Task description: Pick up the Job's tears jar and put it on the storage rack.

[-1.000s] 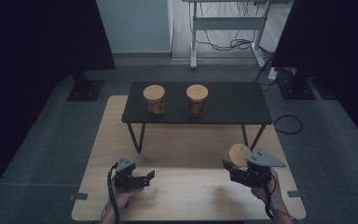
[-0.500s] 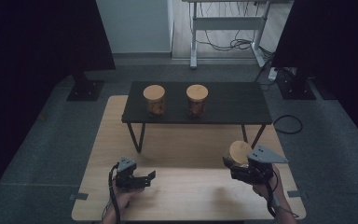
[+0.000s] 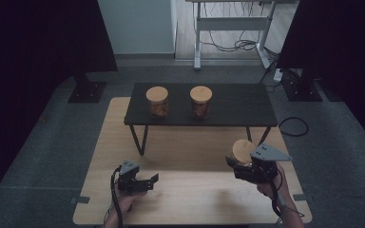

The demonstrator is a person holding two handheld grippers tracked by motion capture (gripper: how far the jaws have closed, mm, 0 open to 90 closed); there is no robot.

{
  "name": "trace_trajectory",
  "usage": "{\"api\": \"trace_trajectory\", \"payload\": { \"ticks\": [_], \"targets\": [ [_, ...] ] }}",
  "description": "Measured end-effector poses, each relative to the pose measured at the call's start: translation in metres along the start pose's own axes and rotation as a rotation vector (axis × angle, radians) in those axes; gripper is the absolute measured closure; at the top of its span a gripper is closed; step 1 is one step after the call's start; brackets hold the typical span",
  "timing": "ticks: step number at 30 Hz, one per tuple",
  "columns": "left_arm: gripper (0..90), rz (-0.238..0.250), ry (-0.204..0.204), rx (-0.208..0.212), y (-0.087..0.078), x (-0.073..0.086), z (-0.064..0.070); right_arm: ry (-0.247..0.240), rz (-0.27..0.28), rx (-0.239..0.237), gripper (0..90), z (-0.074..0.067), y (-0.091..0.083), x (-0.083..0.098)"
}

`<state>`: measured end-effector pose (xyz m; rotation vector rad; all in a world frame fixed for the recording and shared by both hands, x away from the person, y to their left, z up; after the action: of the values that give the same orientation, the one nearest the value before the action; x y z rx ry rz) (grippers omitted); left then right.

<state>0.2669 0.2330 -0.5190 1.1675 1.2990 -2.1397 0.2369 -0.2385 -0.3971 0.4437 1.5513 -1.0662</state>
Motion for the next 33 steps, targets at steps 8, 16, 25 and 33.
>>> {"api": "trace_trajectory", "payload": {
  "ticks": [8, 16, 25, 33],
  "targets": [
    [4.2, 0.003, -0.002, 0.0, 0.0, 0.0, -0.001, -0.006, 0.008, 0.004, 24.6, 0.004, -0.001, -0.01],
    [4.2, 0.002, -0.004, 0.0, 0.0, 0.0, -0.001, -0.011, 0.002, 0.005, 24.6, 0.005, 0.0, -0.015],
    [4.1, 0.004, -0.007, -0.003, 0.0, 0.0, -0.002, 0.004, 0.01, 0.003, 24.6, 0.01, 0.002, -0.018],
    [4.2, 0.0, -0.006, -0.004, 0.0, 0.0, -0.003, 0.006, 0.009, 0.003, 24.6, 0.013, 0.004, -0.023]
  ]
}}
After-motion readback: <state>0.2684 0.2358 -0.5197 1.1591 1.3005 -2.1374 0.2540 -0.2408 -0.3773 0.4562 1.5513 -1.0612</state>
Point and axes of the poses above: each handheld gripper's, and its own axes: y roughly forward along the jaws, x roughly out of its underside, z roughly to its right, the point moved 9 cm from there along y, roughly forward along the jaws, and after that the axes turned 1 degree about x, right-handed, at the moved point
